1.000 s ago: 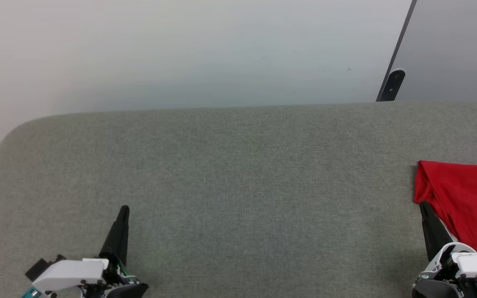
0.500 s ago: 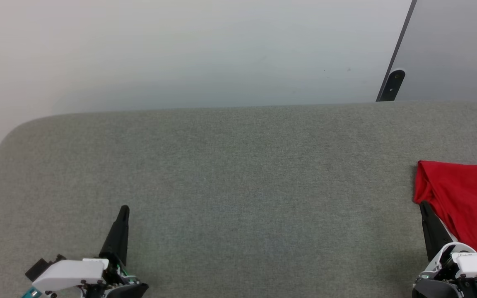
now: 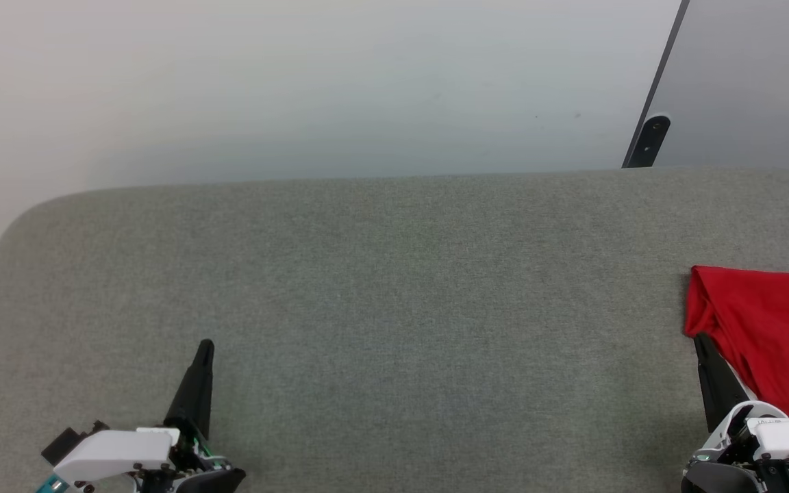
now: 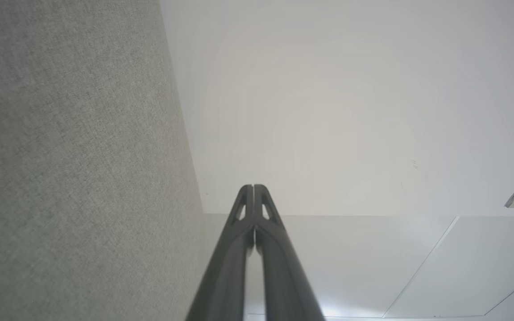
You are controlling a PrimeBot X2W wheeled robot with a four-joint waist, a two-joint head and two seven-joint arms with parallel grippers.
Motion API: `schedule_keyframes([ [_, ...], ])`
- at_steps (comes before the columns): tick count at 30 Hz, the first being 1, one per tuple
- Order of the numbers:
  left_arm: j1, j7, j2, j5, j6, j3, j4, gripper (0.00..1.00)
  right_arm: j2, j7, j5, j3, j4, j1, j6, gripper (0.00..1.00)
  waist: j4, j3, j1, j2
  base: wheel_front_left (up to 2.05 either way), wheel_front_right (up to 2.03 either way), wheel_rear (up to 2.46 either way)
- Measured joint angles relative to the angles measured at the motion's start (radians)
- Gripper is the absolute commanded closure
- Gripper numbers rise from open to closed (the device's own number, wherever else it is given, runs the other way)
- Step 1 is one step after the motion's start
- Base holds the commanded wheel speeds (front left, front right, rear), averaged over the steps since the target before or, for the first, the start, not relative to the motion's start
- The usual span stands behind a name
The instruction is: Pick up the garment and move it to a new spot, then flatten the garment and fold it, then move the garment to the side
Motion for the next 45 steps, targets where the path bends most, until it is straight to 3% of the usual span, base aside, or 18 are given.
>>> schedule_keyframes([
  [45,-0.001,0.004,-0.005,0.008,0.000,0.007,0.000,1.00,0.000,0.000,0.000,0.000,0.000,0.000,0.000,1.00,0.000,0.000,0.0000,0.0000,0.00,0.00,0.00],
])
